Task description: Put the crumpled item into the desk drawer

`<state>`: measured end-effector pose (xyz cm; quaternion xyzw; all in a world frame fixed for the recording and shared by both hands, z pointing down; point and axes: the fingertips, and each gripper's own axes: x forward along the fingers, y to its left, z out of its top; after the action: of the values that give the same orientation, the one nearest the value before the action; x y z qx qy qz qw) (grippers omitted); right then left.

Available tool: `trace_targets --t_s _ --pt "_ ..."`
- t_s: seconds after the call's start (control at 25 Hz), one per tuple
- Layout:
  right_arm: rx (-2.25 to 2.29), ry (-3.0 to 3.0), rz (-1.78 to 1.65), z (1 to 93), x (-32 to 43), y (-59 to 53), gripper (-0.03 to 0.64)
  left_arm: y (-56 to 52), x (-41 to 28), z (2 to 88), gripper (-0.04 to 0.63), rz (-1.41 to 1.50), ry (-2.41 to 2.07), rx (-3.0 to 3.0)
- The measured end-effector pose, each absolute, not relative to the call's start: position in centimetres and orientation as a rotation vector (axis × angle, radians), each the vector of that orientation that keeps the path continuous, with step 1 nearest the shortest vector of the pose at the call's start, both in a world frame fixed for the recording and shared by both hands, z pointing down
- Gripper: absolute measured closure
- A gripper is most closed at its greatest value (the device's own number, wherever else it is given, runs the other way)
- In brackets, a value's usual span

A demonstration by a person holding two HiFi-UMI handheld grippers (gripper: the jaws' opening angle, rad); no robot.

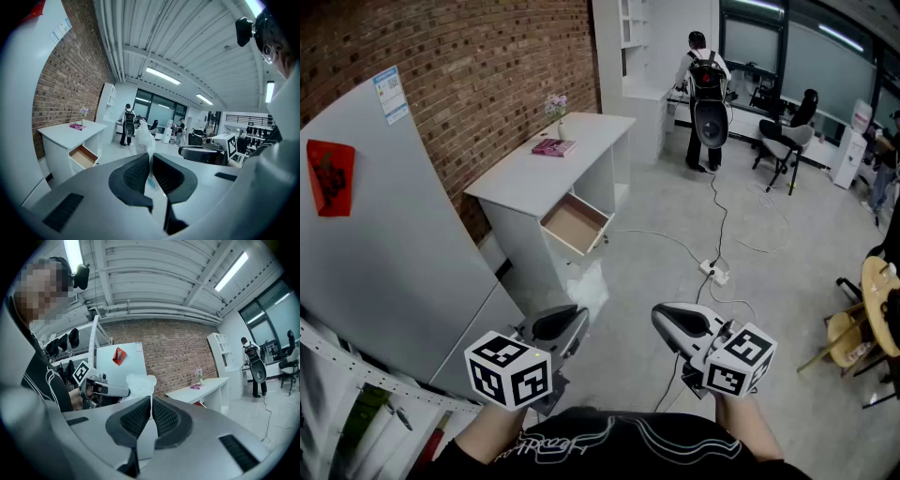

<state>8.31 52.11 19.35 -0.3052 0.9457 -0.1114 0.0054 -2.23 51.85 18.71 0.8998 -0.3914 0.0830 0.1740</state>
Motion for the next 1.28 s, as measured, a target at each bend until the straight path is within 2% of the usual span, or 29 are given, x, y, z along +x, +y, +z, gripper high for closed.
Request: trace_targets --t_s 0.76,1.0,1.28 --pt "-1.023 2.879 -0.413 22.3 10.1 48.3 0.569 48.0 -1.8 21.1 0.555 0.261 -1.167 2.493" --pt "-1.112 2.907 -0.33 24.8 9.7 46.3 0.569 45.3 -3.0 23.7 0.555 0.235 -1.156 2.456" --pt "-1.102 2.847 -0.433 27.9 9.4 42.0 0.569 40.8 -4.4 27.8 0.556 0.235 -1.139 2.43"
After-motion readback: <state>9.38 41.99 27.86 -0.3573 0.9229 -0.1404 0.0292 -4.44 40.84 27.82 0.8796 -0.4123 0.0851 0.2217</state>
